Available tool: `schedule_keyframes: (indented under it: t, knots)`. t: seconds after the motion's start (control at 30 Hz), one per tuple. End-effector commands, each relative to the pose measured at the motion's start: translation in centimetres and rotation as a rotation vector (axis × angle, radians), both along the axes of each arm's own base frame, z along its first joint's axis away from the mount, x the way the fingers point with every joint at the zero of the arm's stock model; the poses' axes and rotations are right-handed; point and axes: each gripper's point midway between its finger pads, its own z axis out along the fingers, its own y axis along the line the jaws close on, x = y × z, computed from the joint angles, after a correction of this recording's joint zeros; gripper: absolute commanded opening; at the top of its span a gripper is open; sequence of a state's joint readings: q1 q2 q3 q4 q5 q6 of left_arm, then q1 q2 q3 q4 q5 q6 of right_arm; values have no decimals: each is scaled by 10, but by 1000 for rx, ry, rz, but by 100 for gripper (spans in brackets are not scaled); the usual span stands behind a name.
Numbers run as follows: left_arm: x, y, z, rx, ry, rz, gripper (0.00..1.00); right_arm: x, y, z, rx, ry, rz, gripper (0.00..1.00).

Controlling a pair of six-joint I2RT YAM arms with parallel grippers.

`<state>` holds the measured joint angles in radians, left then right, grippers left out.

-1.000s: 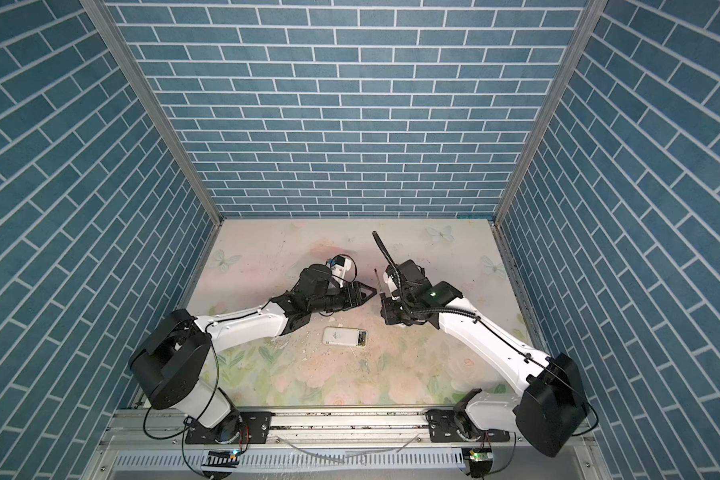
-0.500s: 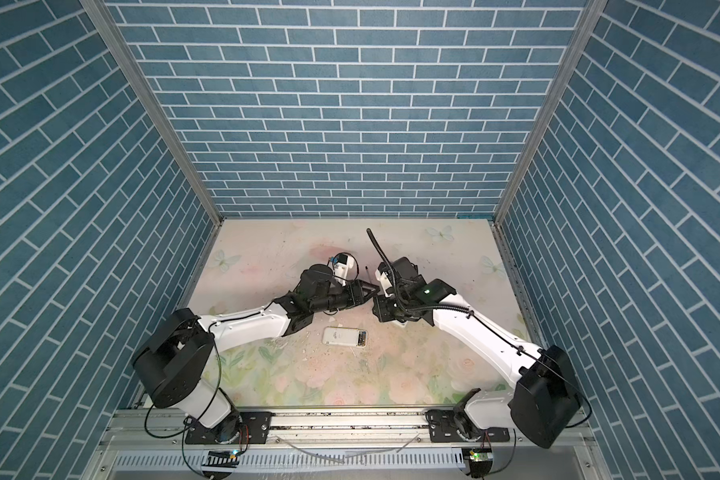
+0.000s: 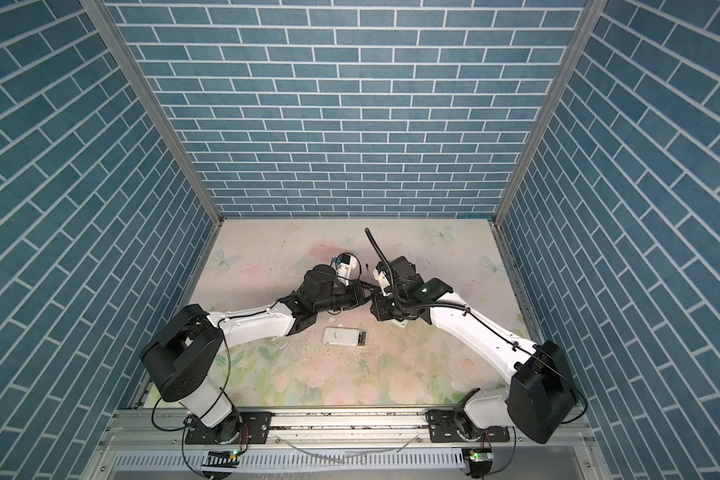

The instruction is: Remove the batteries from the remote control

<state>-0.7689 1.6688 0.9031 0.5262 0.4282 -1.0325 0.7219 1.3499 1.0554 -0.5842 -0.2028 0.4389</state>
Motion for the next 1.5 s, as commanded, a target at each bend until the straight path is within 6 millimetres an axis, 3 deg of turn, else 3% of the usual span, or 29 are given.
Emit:
schedule_keyframes:
  t: [0.0, 0.13, 0.3, 0.47, 0.9, 1.47]
  knots:
    - [13, 1, 5, -34, -9, 39, 0, 10, 4, 36, 83, -117, -20, 38]
    - [35, 12, 21, -153, 23, 114, 0, 14, -4, 47, 149, -206, -84, 50]
    - [57, 19, 46, -319, 46, 171, 0, 19, -7, 52, 284, -316, -166, 51]
    - [65, 14, 62, -408, 64, 177, 0, 24, -8, 58, 385, -428, -219, 51]
    - [60, 14, 81, -451, 69, 167, 0, 35, -3, 98, 542, -634, -221, 51]
    - [41, 0, 100, -516, 76, 120, 0, 45, 2, 119, 542, -696, -212, 48]
